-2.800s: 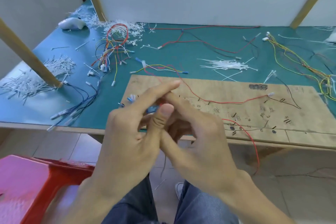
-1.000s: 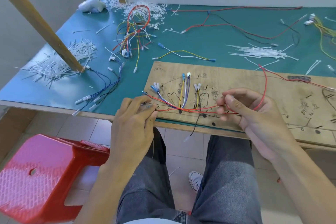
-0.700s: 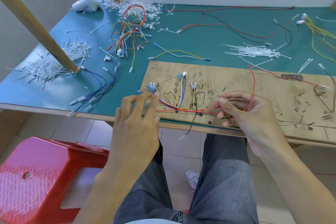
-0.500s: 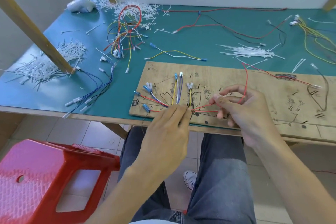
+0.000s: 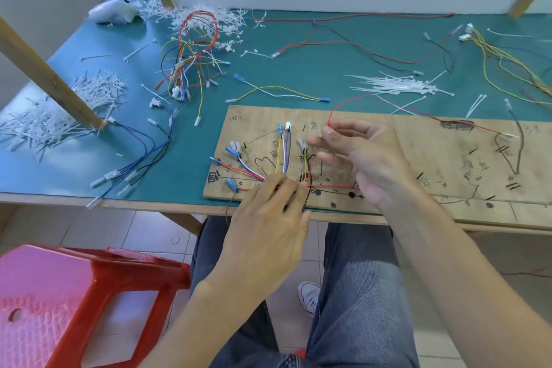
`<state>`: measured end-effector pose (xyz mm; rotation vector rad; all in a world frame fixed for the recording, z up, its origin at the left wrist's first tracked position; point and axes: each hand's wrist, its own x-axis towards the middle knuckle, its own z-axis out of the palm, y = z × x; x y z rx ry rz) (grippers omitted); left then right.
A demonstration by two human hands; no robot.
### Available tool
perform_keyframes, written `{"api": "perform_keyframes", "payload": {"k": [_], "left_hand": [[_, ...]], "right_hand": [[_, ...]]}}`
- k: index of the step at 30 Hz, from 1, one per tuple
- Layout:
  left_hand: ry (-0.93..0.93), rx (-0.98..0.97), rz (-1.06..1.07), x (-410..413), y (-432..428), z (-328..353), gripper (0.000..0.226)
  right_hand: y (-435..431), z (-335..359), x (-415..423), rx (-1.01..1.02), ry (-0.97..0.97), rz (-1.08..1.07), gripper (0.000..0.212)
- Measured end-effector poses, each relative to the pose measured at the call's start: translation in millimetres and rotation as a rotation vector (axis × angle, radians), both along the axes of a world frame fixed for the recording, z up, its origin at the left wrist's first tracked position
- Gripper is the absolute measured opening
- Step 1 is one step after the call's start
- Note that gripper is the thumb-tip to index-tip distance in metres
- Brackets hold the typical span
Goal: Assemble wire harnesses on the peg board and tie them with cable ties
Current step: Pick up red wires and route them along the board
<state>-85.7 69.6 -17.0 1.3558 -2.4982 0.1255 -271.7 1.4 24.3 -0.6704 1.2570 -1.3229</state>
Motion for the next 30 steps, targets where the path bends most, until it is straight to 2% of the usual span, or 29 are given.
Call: {"api": "perform_keyframes", "payload": {"k": [3, 5, 10, 13, 18, 25, 30], "left_hand": [[0.0, 0.007, 0.003, -0.9, -1.8, 1.7, 0.044], [0.003, 0.023, 0.004, -1.5, -2.4, 3.2, 0.046], [0.018, 0.077, 0.003, 0.4, -2.5, 3.7, 0.047], [0.037, 0.098, -0.003, 1.4, -3.3, 2.9, 0.046], [0.086, 0.107, -0.017, 2.3, -3.5, -0.3, 0.028], [0.111, 0.067, 0.013, 3.0, -0.4, -8.2, 0.029], [0.079, 0.035, 0.075, 5.3, 6.1, -13.8, 0.03]], "right_hand": [[-4.1, -7.0, 7.8, -0.078, 0.335, -0.049, 0.003], [-10.3, -10.3, 11.1, -0.138, 0.605, -0.061, 0.009], [-20.9, -13.7, 23.6, -0.253, 1.115, -0.017, 0.021], [-18.0, -16.8, 36.4, -0.263, 1.292, -0.002, 0.028], [0.4, -21.3, 53.1, -0.269, 1.375, 0.059, 0.02], [25.4, -19.9, 34.4, -0.226, 1.094, 0.139, 0.004], [47.6, -21.2, 29.8, -0.275, 0.949, 0.105, 0.012]]}}
